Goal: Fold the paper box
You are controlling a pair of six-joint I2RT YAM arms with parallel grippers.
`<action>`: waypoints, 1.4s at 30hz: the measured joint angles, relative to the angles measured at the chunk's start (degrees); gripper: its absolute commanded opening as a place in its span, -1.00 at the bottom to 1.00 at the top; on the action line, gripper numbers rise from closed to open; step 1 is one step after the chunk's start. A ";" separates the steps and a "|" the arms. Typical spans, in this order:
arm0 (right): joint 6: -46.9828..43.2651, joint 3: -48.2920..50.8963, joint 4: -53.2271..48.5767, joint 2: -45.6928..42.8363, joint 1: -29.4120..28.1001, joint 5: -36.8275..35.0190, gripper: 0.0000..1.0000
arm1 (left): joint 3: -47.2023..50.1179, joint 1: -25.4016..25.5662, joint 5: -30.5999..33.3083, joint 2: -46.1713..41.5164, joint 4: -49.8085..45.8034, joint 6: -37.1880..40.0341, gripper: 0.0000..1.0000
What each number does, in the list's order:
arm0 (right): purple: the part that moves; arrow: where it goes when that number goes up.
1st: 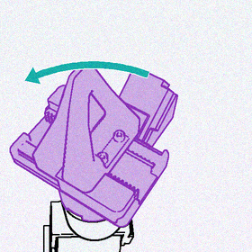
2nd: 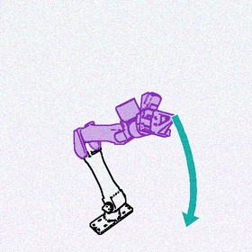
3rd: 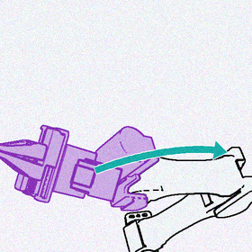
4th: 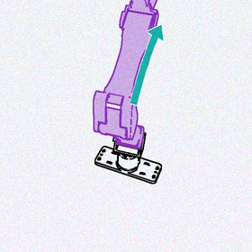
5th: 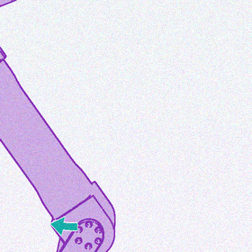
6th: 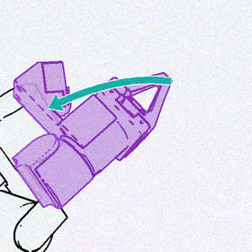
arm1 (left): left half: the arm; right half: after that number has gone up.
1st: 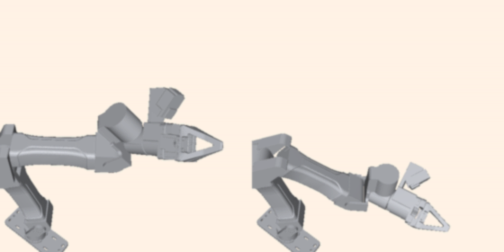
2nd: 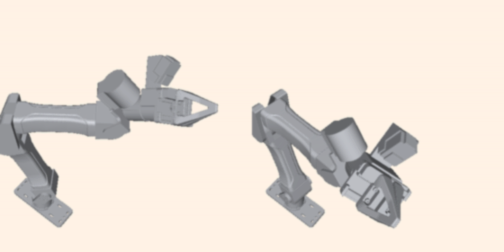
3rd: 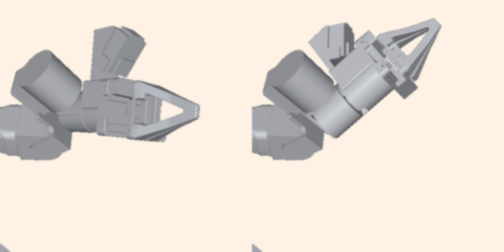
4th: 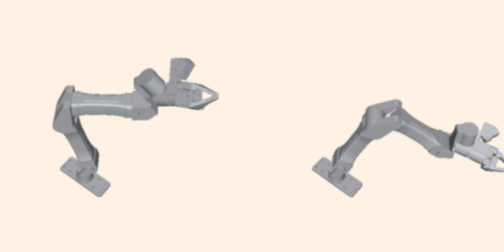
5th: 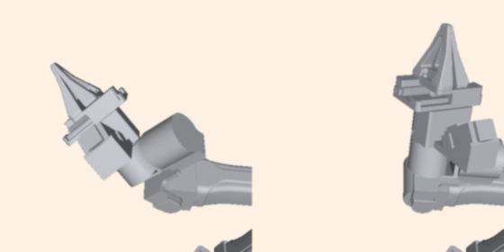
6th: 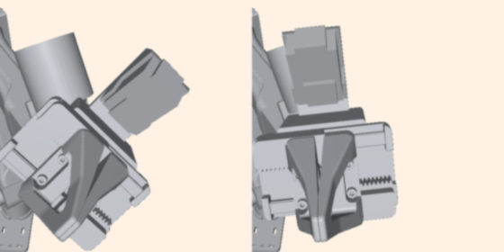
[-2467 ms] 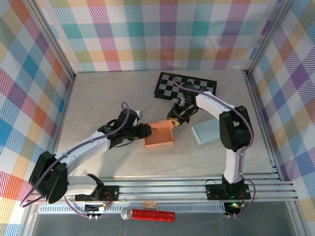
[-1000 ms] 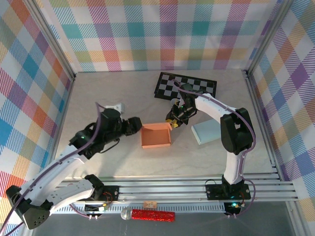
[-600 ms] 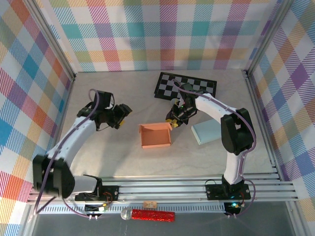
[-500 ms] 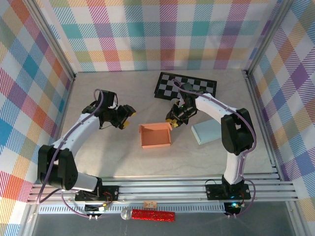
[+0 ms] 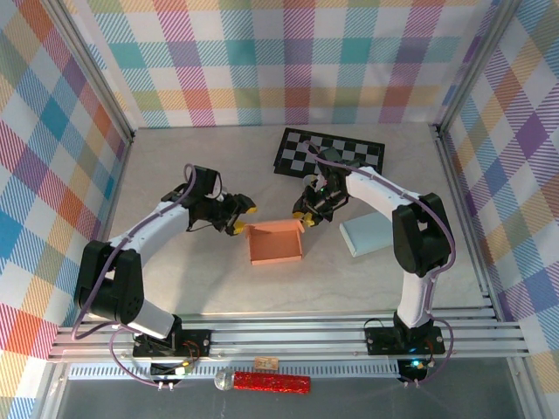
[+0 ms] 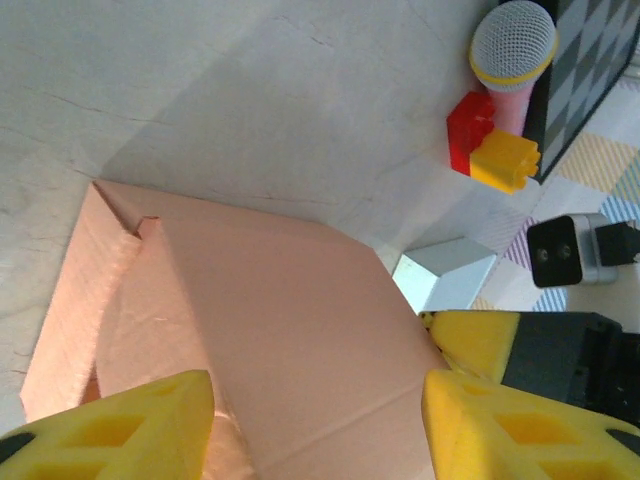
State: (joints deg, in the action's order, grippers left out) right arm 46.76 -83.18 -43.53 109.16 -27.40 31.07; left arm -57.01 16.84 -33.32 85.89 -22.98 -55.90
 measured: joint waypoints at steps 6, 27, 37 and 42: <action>0.00 0.00 0.00 -0.04 -0.02 0.00 -0.42 | 0.37 0.00 0.42 0.00 -1.09 0.46 0.15; 1.07 3.28 2.03 -1.25 -1.14 1.33 -0.48 | 4.55 0.76 1.03 -0.02 1.97 -0.31 -0.27; 1.31 4.39 3.63 -1.77 -1.55 1.33 -0.57 | 5.25 1.49 1.73 -0.02 0.59 2.64 -0.26; 1.51 4.70 4.11 -1.77 -2.43 1.33 -0.59 | 5.25 1.51 2.56 -0.02 -0.92 4.81 -0.30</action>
State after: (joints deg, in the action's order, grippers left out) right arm 48.27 -78.48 -39.42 107.39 -29.82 32.40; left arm -51.77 18.35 -30.76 85.86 -23.90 -51.09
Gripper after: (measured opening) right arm 0.208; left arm 0.359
